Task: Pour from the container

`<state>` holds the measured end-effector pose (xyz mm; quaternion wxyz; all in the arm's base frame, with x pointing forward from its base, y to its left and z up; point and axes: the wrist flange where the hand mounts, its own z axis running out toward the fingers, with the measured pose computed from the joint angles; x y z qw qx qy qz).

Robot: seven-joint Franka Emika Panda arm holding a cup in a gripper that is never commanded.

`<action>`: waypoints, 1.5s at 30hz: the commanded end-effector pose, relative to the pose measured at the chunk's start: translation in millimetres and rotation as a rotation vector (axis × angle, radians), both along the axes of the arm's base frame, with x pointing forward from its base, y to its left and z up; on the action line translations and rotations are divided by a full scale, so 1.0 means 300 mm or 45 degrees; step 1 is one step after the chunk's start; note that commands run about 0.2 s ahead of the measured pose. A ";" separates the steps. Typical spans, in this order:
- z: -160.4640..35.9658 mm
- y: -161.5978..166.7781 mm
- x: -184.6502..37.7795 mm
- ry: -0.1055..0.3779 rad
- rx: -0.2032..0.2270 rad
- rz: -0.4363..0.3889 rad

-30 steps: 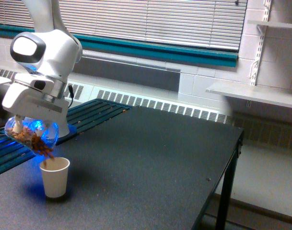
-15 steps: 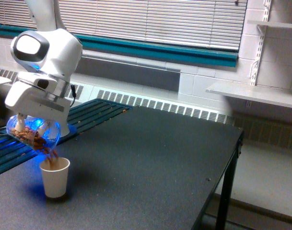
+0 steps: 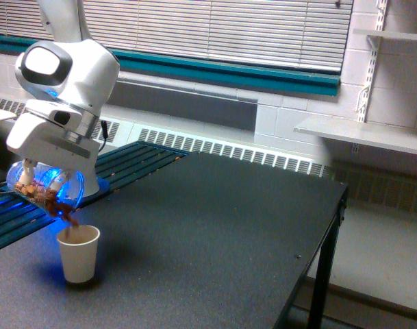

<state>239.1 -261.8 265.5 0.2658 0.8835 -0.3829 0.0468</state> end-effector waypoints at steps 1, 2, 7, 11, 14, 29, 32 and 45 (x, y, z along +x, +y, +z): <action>0.007 0.006 0.002 0.023 -0.006 0.012; 0.007 0.007 0.002 0.027 -0.005 0.013; 0.010 0.009 0.004 0.039 -0.001 0.019; 0.010 0.011 0.003 0.046 -0.003 0.020; 0.010 0.012 0.002 0.055 -0.006 0.021; 0.018 0.024 0.009 0.096 -0.010 0.020; 0.020 0.027 0.010 0.102 -0.010 0.019; 0.039 0.036 0.013 0.168 -0.015 0.003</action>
